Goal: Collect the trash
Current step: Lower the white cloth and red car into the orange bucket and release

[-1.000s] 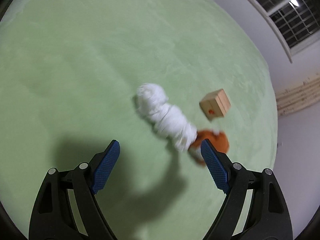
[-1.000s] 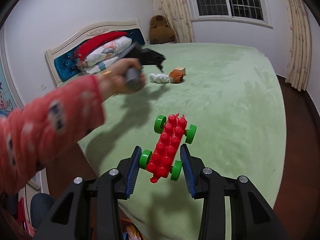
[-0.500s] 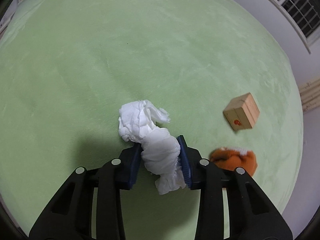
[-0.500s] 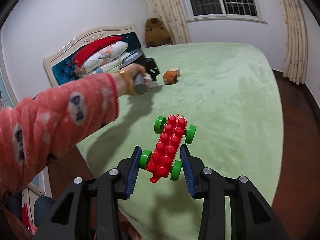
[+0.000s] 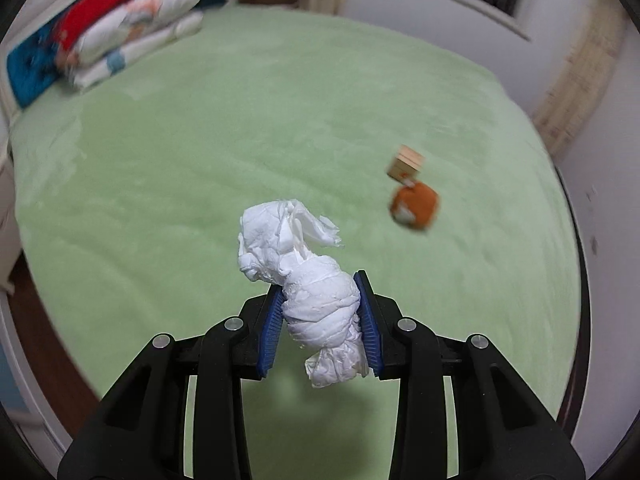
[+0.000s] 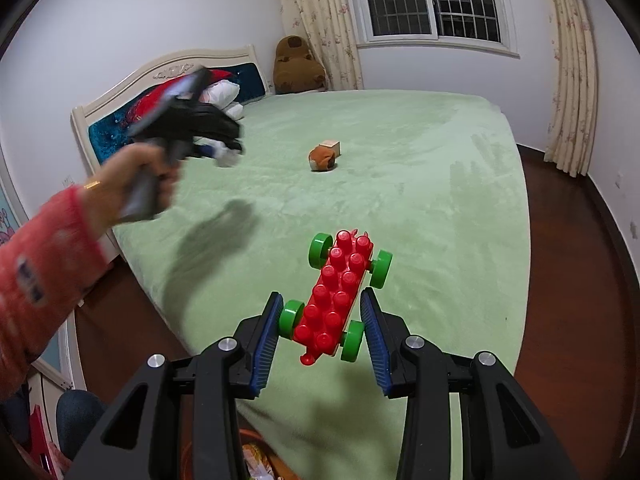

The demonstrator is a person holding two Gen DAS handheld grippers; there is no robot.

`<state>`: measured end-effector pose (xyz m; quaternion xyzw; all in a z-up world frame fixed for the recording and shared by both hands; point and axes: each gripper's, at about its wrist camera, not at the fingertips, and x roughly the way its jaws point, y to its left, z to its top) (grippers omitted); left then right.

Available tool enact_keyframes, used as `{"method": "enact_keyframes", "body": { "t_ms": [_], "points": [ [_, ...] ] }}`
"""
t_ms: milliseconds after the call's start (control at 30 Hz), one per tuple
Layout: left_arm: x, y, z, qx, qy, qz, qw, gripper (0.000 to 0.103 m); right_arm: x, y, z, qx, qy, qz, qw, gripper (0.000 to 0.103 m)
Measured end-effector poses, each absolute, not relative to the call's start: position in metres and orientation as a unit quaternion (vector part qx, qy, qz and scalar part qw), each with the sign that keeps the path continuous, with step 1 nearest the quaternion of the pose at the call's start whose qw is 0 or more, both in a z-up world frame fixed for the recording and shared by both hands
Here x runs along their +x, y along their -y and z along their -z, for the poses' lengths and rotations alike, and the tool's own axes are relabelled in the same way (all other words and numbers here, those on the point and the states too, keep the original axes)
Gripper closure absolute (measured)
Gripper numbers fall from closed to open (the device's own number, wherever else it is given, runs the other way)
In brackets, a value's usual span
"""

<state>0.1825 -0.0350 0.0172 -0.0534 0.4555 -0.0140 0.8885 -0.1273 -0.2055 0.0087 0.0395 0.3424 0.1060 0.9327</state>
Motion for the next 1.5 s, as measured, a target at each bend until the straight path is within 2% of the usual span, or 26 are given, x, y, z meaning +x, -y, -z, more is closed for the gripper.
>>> {"method": "enact_keyframes", "body": {
  "t_ms": [133, 267, 367, 400, 433, 500, 667, 867, 967, 1033, 1067, 1100, 1133, 1400, 1467, 1500],
  "points": [
    [0.098, 0.03, -0.031, -0.007, -0.431, 0.039, 0.901, 0.069, -0.14, 0.199, -0.008, 0.029, -0.348, -0.105, 0.931, 0.063],
    [0.02, 0.024, -0.015, 0.039, -0.437, 0.058, 0.897, 0.069, -0.152, 0.19, -0.004, 0.018, -0.358, -0.108, 0.927, 0.063],
    [-0.032, 0.019, 0.002, 0.054, -0.452, 0.074, 0.887, 0.069, -0.16, 0.18, 0.002, 0.005, -0.368, -0.116, 0.922, 0.07],
    [-0.045, 0.018, 0.007, 0.059, -0.454, 0.075, 0.886, 0.069, -0.163, 0.176, 0.004, 0.002, -0.373, -0.122, 0.92, 0.078],
    [-0.062, 0.016, 0.015, 0.063, -0.455, 0.074, 0.885, 0.069, -0.164, 0.173, 0.007, 0.0, -0.377, -0.125, 0.918, 0.09],
    [-0.085, 0.016, 0.036, 0.06, -0.472, 0.082, 0.876, 0.069, -0.164, 0.166, 0.018, 0.001, -0.392, -0.131, 0.911, 0.103],
    [-0.107, 0.003, 0.086, -0.005, -0.513, 0.092, 0.853, 0.069, -0.162, 0.159, 0.048, 0.005, -0.431, -0.14, 0.892, 0.103],
    [-0.143, 0.016, 0.154, 0.008, -0.597, 0.123, 0.793, 0.069, -0.174, 0.145, 0.068, -0.008, -0.463, -0.157, 0.872, 0.103],
    [-0.147, 0.027, 0.194, -0.007, -0.655, 0.146, 0.742, 0.06, -0.178, 0.138, 0.071, -0.007, -0.471, -0.165, 0.867, 0.103],
    [-0.149, 0.031, 0.205, -0.01, -0.67, 0.149, 0.727, 0.034, -0.18, 0.135, 0.07, -0.007, -0.467, -0.165, 0.869, 0.094],
    [-0.149, 0.032, 0.204, -0.008, -0.668, 0.149, 0.729, 0.032, -0.182, 0.134, 0.069, -0.008, -0.466, -0.167, 0.869, 0.077],
    [-0.15, 0.033, 0.203, -0.007, -0.666, 0.15, 0.731, 0.029, -0.182, 0.134, 0.069, -0.011, -0.466, -0.168, 0.869, 0.073],
    [-0.15, 0.033, 0.201, -0.008, -0.666, 0.151, 0.73, 0.026, -0.183, 0.132, 0.069, -0.013, -0.465, -0.168, 0.869, 0.073],
    [-0.145, 0.029, 0.169, 0.018, -0.621, 0.118, 0.775, 0.025, -0.182, 0.133, 0.067, -0.014, -0.461, -0.167, 0.872, 0.073],
    [-0.139, 0.025, 0.151, 0.027, -0.598, 0.106, 0.794, 0.024, -0.183, 0.135, 0.065, -0.014, -0.456, -0.167, 0.874, 0.066],
    [-0.134, 0.024, 0.142, 0.035, -0.586, 0.098, 0.804, 0.021, -0.183, 0.135, 0.064, -0.014, -0.454, -0.166, 0.875, 0.06]
  ]
}}
